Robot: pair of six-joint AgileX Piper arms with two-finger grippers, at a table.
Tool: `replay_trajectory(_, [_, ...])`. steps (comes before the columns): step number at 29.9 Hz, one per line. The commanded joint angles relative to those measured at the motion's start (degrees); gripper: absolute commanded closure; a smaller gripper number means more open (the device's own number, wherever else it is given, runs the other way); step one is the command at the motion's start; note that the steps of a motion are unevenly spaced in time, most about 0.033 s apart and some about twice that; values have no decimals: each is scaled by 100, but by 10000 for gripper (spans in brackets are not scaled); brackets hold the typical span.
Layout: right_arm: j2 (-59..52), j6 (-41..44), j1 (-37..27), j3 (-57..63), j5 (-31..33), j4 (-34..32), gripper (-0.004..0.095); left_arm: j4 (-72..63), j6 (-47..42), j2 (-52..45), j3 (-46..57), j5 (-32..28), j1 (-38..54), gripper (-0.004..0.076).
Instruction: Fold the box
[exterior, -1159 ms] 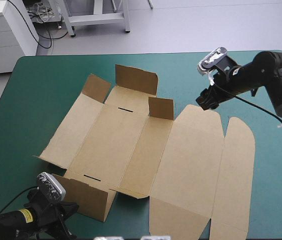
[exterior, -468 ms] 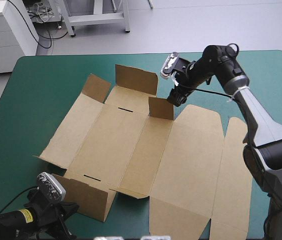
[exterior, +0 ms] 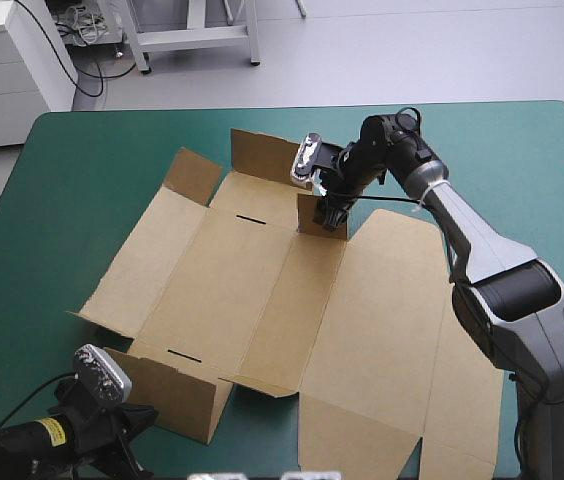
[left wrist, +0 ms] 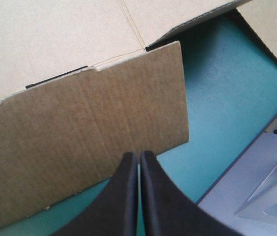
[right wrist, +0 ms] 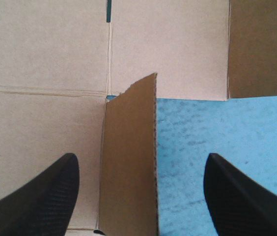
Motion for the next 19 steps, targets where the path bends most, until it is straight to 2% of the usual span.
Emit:
replay_trajectory(1, [-206, -136, -8, -206, -186, 101, 249, -207, -21, 27, -143, -227, -17, 731])
replay_trajectory(6, [-37, -140, -5, -217, -186, 116, 252, -207, -21, 27, -143, -227, -17, 731])
replay_trajectory(10, [-29, -210, 5, -217, -186, 179, 342, -207, -21, 27, -143, -227, -17, 731])
replay_trajectory(13, [-29, -223, 5, -228, -207, 238, 501, -207, -21, 27, -143, -227, -17, 731])
replay_trajectory(18, [-29, -292, 16, -228, -231, 265, 899, -207, -21, 27, -143, -227, -17, 731])
replay_trajectory(19, [-29, -292, 16, -228, -231, 265, 926, -207, -21, 27, -143, -227, -17, 731])
